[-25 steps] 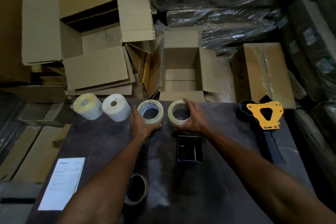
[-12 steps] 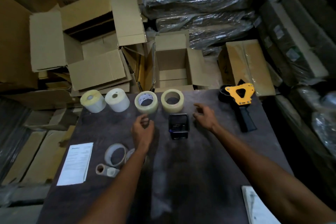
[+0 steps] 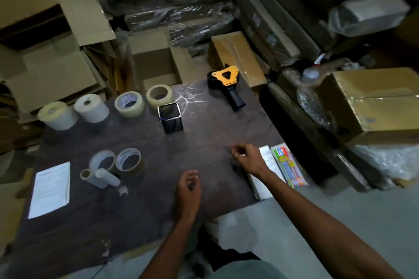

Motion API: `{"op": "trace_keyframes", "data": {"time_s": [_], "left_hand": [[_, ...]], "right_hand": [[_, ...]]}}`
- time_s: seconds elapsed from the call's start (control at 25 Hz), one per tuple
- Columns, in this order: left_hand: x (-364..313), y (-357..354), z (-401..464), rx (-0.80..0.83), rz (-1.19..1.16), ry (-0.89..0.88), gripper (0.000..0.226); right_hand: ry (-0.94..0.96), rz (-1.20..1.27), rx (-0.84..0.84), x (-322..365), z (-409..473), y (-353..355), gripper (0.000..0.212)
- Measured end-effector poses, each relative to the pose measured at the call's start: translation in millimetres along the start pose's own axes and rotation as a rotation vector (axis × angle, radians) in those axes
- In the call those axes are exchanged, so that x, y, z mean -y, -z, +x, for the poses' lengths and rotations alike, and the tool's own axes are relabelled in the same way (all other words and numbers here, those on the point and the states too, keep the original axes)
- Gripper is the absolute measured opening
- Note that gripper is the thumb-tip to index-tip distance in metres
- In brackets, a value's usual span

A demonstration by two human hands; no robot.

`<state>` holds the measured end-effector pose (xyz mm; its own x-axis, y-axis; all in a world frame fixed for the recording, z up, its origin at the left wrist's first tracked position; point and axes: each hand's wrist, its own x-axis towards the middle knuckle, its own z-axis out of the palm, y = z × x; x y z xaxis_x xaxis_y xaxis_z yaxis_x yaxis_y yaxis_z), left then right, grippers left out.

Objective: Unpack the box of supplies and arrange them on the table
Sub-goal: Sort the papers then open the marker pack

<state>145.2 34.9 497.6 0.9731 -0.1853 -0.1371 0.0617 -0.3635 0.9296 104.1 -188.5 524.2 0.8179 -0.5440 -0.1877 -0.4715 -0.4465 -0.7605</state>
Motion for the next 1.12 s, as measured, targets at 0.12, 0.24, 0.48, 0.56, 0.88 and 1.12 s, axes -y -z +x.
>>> {"op": "trace_keyframes", "data": {"time_s": [0.12, 0.24, 0.48, 0.56, 0.88, 1.12], "left_hand": [[0, -27, -39, 0.175, 0.045, -0.042, 0.021], [-5, -50, -64, 0.359, 0.084, -0.099, 0.022], [-21, -92, -72, 0.534, 0.205, -0.278, 0.045], [-18, -104, -65, 0.541, 0.260, -0.312, 0.055], [-12, -127, -57, 0.505, 0.721, -0.385, 0.057], [-4, -131, -63, 0.412, 0.724, -0.405, 0.056]], "right_hand": [[-0.018, 0.020, -0.100, -25, -51, 15, 0.021], [-0.060, -0.007, -0.259, -51, -89, 30, 0.026], [-0.193, -0.142, -0.234, -90, -107, 42, 0.059], [-0.190, -0.101, -0.183, -92, -105, 39, 0.064], [-0.197, -0.278, -0.039, -86, -82, 35, 0.081], [-0.251, -0.305, -0.008, -80, -65, 35, 0.096]]}}
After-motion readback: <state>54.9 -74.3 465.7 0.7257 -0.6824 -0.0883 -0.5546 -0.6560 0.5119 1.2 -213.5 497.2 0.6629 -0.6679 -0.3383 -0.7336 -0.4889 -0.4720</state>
